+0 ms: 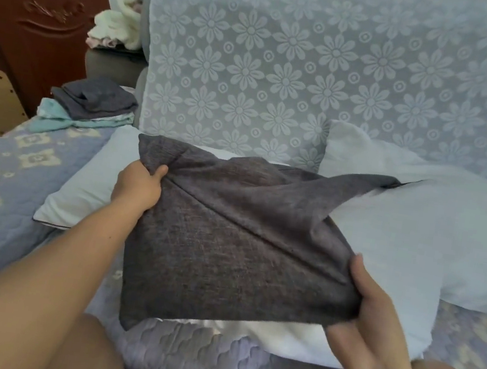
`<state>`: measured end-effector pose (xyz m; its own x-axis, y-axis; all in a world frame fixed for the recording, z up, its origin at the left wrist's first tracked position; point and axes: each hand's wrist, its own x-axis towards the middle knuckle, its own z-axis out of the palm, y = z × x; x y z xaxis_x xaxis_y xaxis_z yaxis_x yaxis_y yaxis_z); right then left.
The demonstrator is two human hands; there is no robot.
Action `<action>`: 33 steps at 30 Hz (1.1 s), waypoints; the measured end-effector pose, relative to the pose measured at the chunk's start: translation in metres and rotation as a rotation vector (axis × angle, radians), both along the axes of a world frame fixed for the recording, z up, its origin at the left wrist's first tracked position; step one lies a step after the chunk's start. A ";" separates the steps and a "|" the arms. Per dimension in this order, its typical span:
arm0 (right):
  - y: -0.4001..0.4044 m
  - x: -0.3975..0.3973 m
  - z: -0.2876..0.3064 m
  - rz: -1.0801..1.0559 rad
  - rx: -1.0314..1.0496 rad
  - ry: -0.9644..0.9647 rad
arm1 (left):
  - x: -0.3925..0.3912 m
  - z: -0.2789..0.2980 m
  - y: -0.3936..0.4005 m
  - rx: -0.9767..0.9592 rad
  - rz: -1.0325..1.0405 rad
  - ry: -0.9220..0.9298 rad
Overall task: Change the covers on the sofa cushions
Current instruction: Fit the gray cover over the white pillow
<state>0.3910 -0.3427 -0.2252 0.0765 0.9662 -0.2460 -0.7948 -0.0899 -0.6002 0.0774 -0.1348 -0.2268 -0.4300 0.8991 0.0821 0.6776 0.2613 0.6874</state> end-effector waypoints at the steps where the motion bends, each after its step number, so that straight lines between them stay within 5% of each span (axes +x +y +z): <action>1: -0.011 0.004 -0.011 -0.011 0.018 -0.058 | 0.002 -0.002 0.002 -0.004 0.006 0.003; 3: -0.019 0.007 -0.035 -0.014 0.014 -0.307 | 0.005 -0.005 0.003 -0.013 -0.001 -0.001; 7: -0.005 0.024 -0.065 0.081 -0.122 -1.499 | 0.017 -0.002 -0.010 0.039 -0.019 0.027; 11: 0.017 0.047 -0.012 0.416 -0.292 -2.111 | 0.033 0.025 -0.029 0.487 -0.216 0.499; 13: 0.042 0.060 0.038 0.169 -0.221 -2.163 | 0.043 0.038 -0.022 0.421 -0.485 0.556; 16: 0.104 0.066 0.082 -0.419 0.250 -1.952 | 0.056 0.043 -0.013 0.009 -0.781 0.713; 18: 0.147 0.068 0.078 -0.163 0.301 -2.048 | 0.065 0.048 -0.014 -0.127 -0.859 0.801; 20: 0.165 0.074 0.050 0.343 0.080 -2.220 | 0.067 0.059 -0.023 -0.152 -0.914 0.879; 24: 0.140 0.104 0.030 0.844 0.040 -1.993 | 0.051 0.072 -0.044 -0.242 -0.961 1.108; 29: 0.121 0.101 0.045 0.859 -0.041 -2.397 | 0.065 0.070 -0.060 -0.182 -1.060 1.036; 33: 0.072 0.087 0.040 0.676 0.173 -2.551 | 0.061 0.067 -0.084 -0.159 -1.148 0.880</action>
